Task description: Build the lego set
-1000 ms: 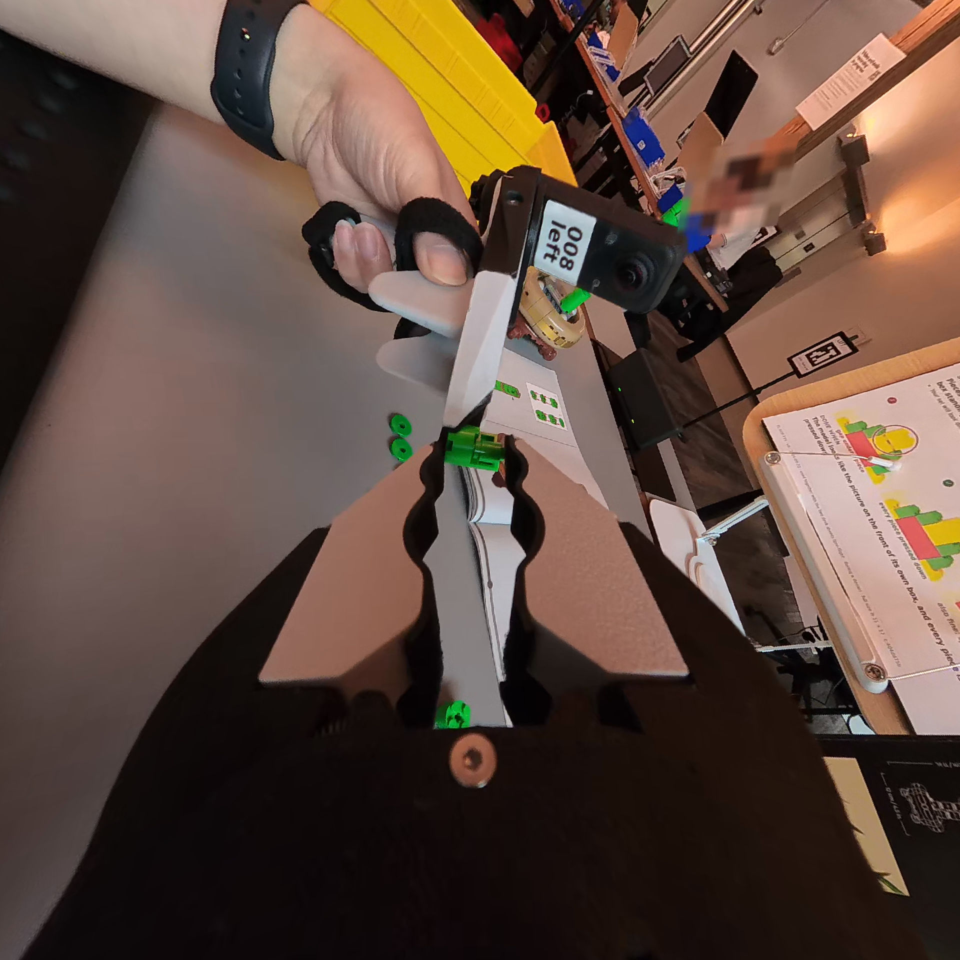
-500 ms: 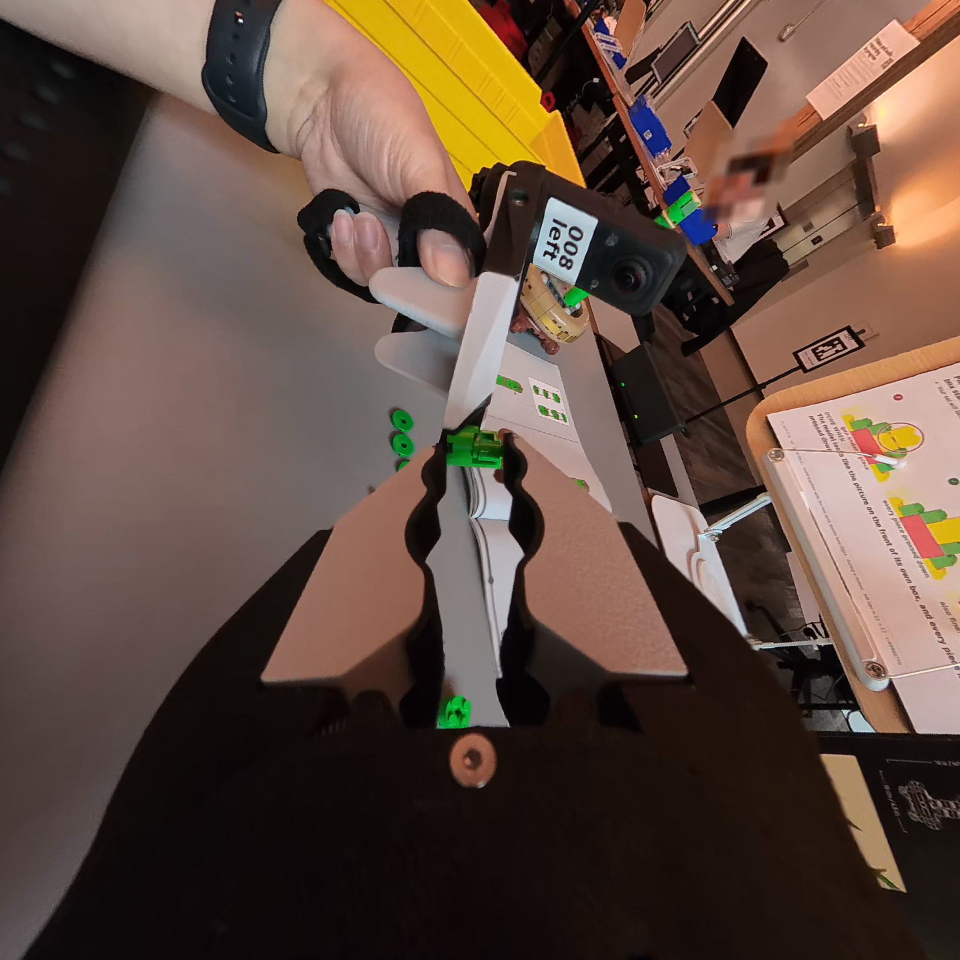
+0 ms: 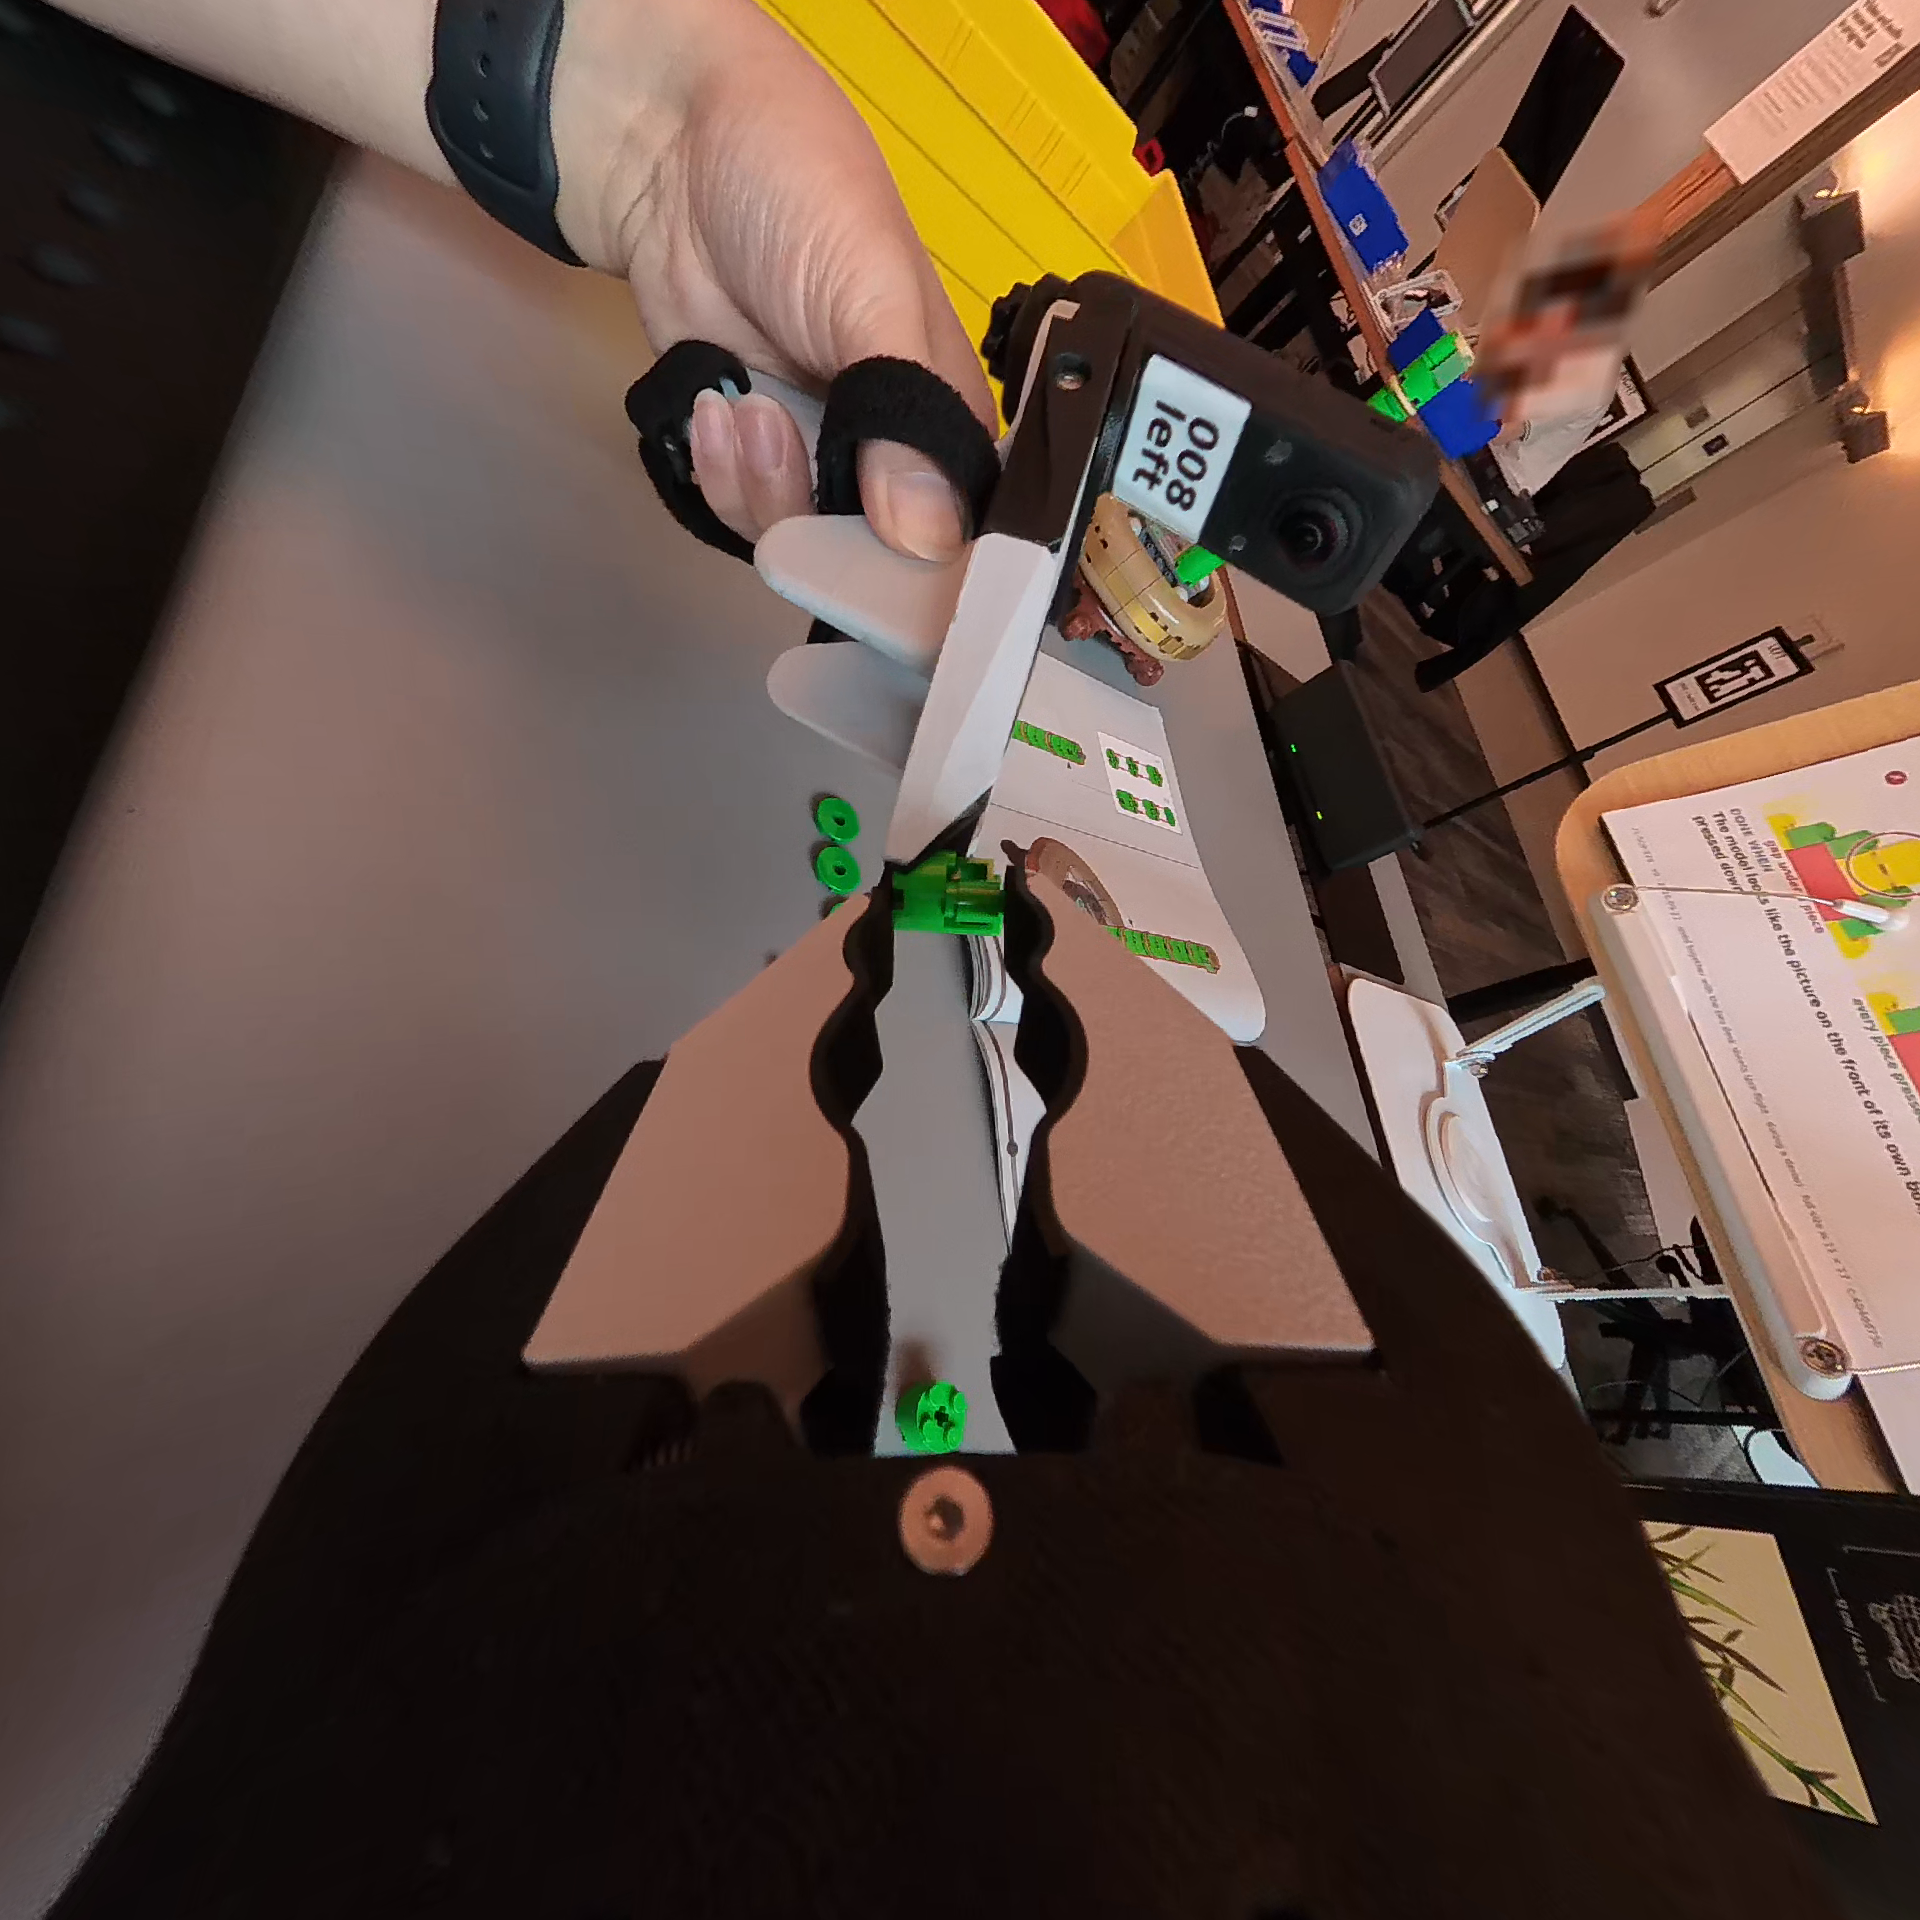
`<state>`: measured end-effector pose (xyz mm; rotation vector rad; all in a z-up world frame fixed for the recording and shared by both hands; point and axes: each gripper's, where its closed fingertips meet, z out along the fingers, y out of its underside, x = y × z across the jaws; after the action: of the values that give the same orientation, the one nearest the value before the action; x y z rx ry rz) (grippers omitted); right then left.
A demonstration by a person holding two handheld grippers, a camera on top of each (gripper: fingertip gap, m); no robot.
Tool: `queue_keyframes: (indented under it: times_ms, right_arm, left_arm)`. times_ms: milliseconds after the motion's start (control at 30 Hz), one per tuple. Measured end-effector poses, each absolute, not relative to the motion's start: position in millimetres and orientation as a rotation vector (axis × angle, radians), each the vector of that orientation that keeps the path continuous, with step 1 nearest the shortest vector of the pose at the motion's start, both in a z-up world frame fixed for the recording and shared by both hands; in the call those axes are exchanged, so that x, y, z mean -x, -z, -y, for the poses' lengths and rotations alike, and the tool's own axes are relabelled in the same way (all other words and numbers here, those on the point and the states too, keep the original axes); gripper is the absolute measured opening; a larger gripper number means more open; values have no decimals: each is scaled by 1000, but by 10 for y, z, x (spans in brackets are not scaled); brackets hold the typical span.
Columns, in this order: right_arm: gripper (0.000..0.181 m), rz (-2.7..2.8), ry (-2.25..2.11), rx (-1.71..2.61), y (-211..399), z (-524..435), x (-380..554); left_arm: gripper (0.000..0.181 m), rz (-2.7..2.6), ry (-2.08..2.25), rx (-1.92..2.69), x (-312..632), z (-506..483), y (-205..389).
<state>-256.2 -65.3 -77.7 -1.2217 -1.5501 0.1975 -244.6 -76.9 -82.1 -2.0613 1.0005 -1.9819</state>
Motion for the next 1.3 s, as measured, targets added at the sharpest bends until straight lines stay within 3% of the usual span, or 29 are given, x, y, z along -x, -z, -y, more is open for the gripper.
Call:
queue_keyframes:
  times_ms: [300,400,1300]
  right_arm:
    - [21,1523,-155,1144,720,647,2574]
    - [22,1525,-146,1136,721,648,2573]
    - [26,1479,-25,977,576,596,2532]
  left_arm:
    - [21,-1047,1939,1957,2415,746,754]
    - [14,-1121,1869,1939,2417,769,784]
    - [10,-1318,1563,1789,2390,790,744]
